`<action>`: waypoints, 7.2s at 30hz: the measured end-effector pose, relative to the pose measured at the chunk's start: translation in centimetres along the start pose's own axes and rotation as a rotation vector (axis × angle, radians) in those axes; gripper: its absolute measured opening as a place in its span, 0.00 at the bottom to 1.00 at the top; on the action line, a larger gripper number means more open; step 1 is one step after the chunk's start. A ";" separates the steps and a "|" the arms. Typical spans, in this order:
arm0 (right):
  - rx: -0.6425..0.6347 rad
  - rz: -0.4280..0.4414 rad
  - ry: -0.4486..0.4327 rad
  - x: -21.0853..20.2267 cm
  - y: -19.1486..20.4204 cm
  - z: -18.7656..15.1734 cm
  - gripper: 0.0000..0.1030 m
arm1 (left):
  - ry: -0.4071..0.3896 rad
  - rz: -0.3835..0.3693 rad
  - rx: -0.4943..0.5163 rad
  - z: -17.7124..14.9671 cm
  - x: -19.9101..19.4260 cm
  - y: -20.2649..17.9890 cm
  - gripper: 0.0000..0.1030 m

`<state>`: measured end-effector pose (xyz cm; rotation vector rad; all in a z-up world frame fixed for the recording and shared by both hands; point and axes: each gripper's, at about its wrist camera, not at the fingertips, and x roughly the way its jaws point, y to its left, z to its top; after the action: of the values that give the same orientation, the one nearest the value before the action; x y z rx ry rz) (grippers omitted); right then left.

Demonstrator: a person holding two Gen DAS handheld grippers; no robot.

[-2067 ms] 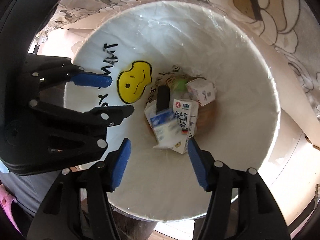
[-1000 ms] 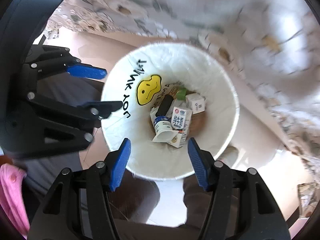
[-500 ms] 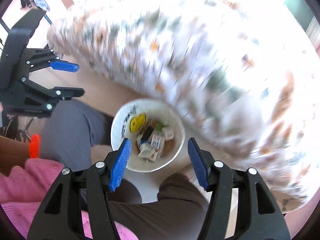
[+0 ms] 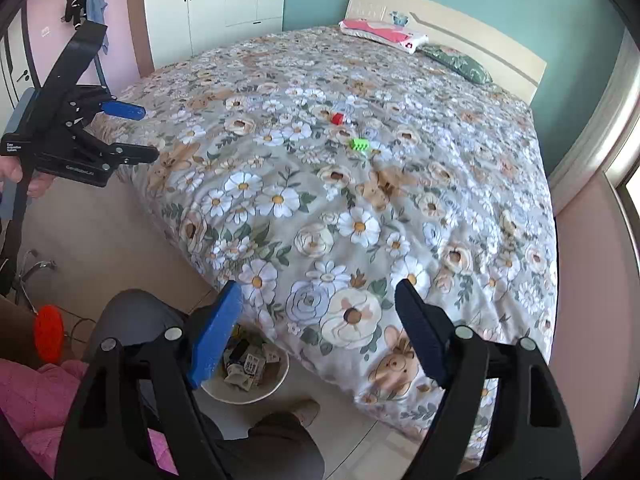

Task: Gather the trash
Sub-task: 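Move both open tools back over the bed toward the small blocks, then grasp the green brick with the right tool while the left tool grasps the red block, then lift the green brick with the right tool while the left tool lifts the red block, then carry the green brick and red block over the wastebasket with both tools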

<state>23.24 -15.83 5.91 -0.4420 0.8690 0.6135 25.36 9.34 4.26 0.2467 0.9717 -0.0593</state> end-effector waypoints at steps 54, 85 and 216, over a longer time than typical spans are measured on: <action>-0.053 0.292 0.201 49.4 -12.8 24.1 0.76 | 0.067 -0.423 0.589 24.3 45.7 10.5 0.76; -0.084 0.245 0.089 43.0 -12.7 22.5 0.44 | 0.003 -0.274 0.499 22.3 37.5 6.2 0.44; -0.055 0.312 0.438 30.2 12.8 -23.9 0.44 | 0.308 -0.306 0.295 -24.4 26.4 -20.5 0.44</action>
<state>16.19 -10.91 -33.80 -0.5048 1.3564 0.8449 17.29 -3.25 -34.31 0.3837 1.3028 -0.4577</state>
